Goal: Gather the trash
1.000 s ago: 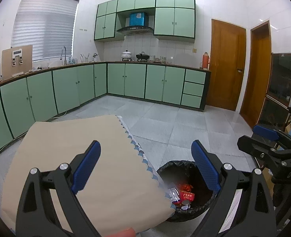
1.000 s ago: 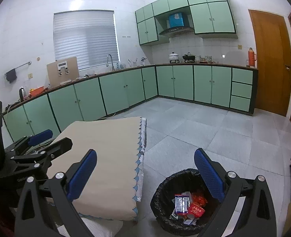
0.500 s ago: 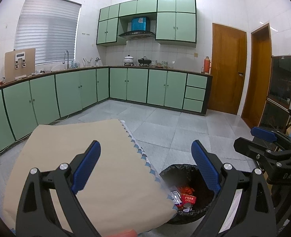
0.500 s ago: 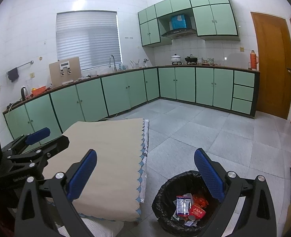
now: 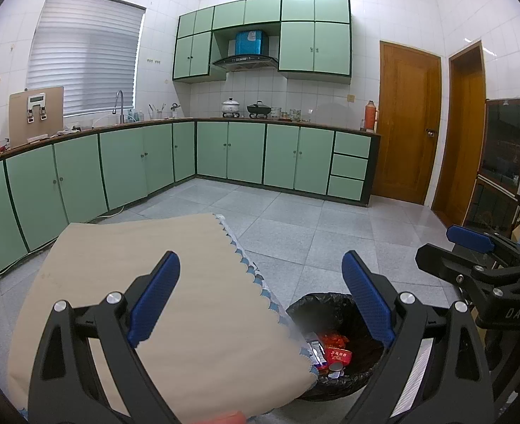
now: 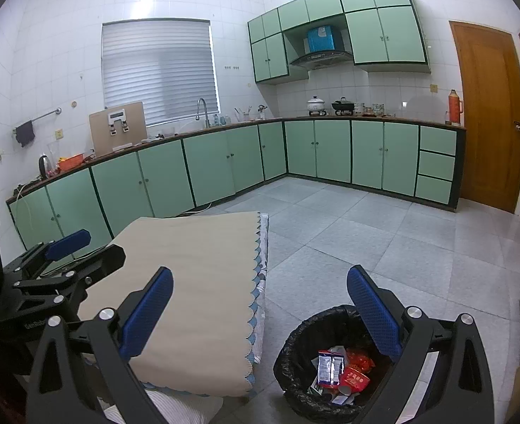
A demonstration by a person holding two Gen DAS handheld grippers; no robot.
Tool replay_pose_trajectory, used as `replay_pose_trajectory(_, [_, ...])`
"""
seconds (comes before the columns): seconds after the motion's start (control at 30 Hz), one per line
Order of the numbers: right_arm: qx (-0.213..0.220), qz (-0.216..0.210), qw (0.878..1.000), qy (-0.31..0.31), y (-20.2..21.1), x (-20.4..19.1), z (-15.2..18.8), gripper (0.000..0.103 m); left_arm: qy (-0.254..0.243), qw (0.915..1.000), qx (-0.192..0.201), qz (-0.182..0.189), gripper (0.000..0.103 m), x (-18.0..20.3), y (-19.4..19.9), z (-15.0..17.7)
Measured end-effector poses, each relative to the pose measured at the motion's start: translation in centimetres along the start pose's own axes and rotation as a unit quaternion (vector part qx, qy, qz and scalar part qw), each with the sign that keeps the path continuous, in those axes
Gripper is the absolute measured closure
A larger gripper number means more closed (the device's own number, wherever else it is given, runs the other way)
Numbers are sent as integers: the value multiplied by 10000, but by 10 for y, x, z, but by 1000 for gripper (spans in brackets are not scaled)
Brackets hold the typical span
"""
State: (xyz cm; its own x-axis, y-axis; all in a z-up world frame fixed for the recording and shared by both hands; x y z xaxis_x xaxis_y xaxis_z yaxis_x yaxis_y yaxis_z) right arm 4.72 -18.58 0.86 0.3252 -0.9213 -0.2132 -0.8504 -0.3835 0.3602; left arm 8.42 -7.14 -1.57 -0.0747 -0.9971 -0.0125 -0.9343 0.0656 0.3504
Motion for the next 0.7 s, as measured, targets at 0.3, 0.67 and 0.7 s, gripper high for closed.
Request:
replay_pose_trajectory(0.3, [1,-6,10000,-7,0,0,-1,6,-4,10000,-12,2,13,-1,0,1])
replay_pose_trajectory(0.67, [2,-9,10000,-16,0,0,-1,6,-9,10000,-22,-1,13,-2,1,3])
replay_pose_trajectory(0.7, [0,-11,10000,-17,0,0,-1,6,-9,10000,-21,-2,13,-2,1,2])
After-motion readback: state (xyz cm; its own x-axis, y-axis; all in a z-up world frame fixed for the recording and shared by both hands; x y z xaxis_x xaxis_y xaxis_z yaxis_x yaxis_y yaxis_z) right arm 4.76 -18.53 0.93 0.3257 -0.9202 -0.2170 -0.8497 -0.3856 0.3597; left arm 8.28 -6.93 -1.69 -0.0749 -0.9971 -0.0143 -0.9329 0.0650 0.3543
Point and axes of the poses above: each gripper's, at about its wrist camera, not at the fingertips, and y roughly against the way its jaws point, x to its right, z to its underside, the point moved 5 cm from there along -y, roughly the way its jaws point, and after that the axes turned 11 degrees about -z, right-handed, at the moved point
